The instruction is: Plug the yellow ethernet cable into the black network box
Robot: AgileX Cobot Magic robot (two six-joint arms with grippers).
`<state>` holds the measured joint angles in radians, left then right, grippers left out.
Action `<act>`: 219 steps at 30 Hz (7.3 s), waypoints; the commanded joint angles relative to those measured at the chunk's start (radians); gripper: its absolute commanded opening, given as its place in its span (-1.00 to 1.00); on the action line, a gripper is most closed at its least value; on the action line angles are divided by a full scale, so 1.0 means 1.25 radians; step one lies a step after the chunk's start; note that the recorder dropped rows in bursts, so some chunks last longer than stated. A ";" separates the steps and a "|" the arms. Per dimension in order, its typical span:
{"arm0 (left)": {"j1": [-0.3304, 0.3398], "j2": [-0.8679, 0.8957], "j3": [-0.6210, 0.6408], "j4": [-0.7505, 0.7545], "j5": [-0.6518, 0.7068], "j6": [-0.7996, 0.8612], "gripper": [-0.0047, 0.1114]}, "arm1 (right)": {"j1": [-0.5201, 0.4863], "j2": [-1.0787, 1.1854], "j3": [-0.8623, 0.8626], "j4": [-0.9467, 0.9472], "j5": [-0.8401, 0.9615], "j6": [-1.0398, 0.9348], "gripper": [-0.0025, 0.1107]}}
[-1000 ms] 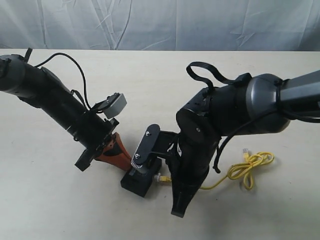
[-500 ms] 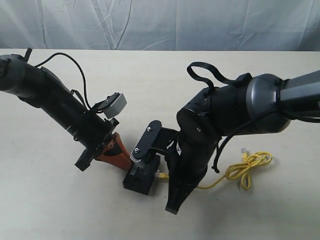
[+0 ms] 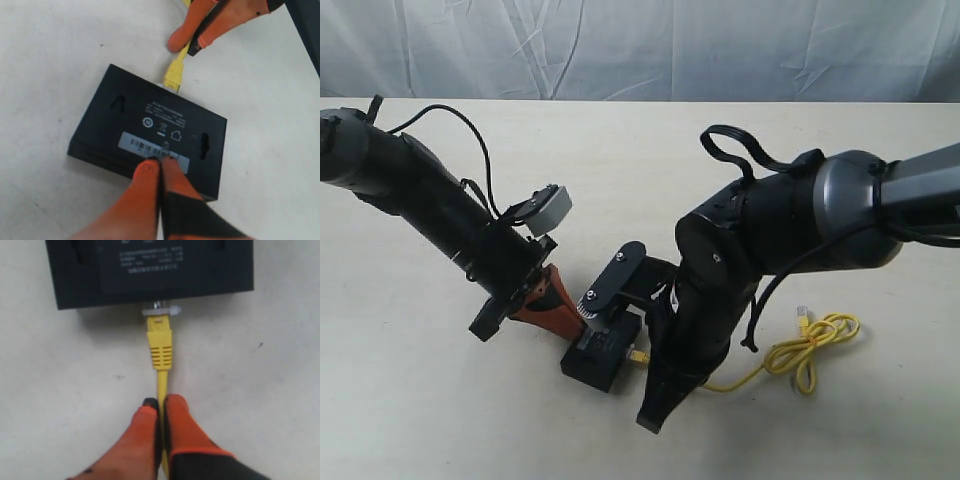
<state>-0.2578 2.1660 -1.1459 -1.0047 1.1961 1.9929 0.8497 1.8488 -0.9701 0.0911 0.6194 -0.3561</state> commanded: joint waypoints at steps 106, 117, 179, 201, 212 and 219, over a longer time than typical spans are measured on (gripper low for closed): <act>0.109 -1.244 0.468 0.532 -0.615 -1.258 -0.92 | -0.584 -1.345 0.322 -0.015 0.079 0.206 -0.96; 0.109 -1.244 0.468 0.532 -0.617 -1.258 -0.92 | -0.584 -1.454 0.556 -0.079 -0.090 0.245 -0.96; 0.109 -1.244 0.468 0.533 -0.617 -1.257 -0.92 | -0.624 -1.479 0.776 -0.048 -0.208 0.265 -0.96; 0.149 -1.733 0.917 0.777 -0.753 -1.237 -0.92 | -0.624 -1.479 0.776 -0.045 -0.206 0.265 -0.96; 0.148 -1.733 0.917 0.740 -0.742 -1.387 -0.92 | -0.624 -1.479 0.776 -0.045 -0.208 0.265 -0.96; 0.148 -1.733 0.917 0.736 -0.742 -1.510 -0.92 | -0.624 -1.479 0.776 -0.045 -0.208 0.265 -0.96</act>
<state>-0.0732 0.0051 -0.0046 -0.0743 0.2738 0.1639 0.0734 0.0067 -0.0014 0.0346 0.3725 -0.0253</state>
